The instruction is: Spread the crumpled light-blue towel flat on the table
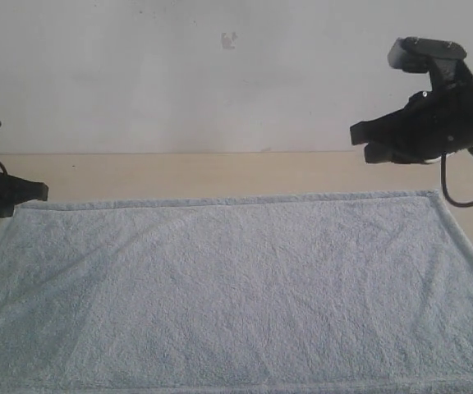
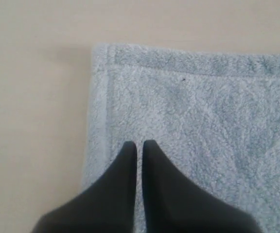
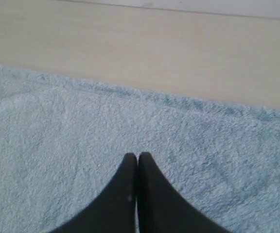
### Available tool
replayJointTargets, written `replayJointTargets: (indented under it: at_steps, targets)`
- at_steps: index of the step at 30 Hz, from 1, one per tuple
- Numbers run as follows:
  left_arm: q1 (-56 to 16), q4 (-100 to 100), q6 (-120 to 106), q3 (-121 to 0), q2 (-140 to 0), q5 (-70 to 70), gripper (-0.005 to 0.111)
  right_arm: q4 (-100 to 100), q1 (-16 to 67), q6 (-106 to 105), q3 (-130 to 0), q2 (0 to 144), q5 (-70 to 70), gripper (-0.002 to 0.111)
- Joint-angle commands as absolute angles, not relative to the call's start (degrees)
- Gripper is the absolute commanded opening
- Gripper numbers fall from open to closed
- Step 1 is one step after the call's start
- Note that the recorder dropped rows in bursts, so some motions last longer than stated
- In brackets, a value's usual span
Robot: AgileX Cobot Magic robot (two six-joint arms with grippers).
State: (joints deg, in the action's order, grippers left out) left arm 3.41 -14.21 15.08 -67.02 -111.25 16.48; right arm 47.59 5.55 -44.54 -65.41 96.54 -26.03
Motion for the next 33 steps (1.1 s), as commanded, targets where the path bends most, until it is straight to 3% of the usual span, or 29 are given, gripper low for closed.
replayJointTargets:
  at_steps: [1, 8, 33]
  targets:
    - [3.45, -1.17, 1.10, -70.43, -113.67, 18.94, 0.004, 51.23, 8.72, -47.23, -59.17, 94.98, -22.59, 0.000]
    - [5.91, 10.16, -9.77, -75.96, -118.24, 22.77, 0.004, 59.10, 11.36, -54.91, -52.57, 94.95, -21.21, 0.000]
    - [8.42, 7.06, -10.61, -79.05, -126.97, 15.43, 0.004, 66.25, 12.04, -62.08, -51.83, 94.95, -23.54, 0.000]
